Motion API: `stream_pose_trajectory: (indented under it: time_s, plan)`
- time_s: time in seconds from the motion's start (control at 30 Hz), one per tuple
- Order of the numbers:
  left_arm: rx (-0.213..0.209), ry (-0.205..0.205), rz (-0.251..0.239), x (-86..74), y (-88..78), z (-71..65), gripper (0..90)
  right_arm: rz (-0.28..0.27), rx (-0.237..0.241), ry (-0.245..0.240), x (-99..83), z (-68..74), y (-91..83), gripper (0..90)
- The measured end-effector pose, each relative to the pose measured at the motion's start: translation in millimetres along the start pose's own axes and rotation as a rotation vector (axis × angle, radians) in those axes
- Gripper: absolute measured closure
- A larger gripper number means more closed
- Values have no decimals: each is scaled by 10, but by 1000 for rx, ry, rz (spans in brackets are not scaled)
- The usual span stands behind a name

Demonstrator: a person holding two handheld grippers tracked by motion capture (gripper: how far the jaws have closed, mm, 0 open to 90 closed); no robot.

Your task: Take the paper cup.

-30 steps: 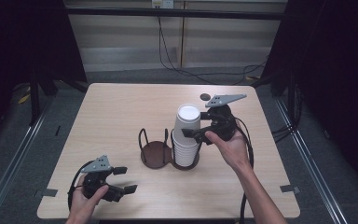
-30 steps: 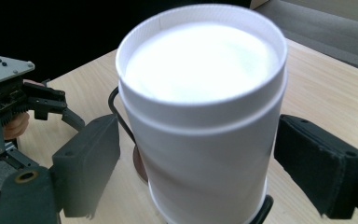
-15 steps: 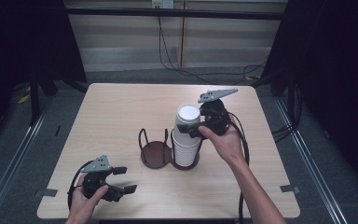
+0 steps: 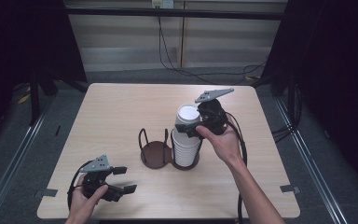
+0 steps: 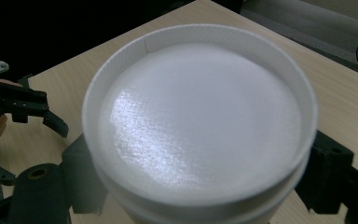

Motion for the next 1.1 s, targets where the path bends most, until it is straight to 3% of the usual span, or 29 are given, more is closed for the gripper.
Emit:
stream_pose_trajectory:
  time_s: [0.97,1.1]
  plan:
    - [-12,13,29,1,34,4,163,-60,2,5,52,9,-137,207]
    - [-12,12,31,0,34,6,163,-89,-6,7,95,11,-218,208]
Point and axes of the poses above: each handheld gripper's, and its own axes: y roughly forward along the jaws, x roughly out of its top, z roughly to its left, the point moved 1 cm from there along y, roughly forward along the jaws, and after that the axes turned 6 degrees about z, right-handed, at the moved point
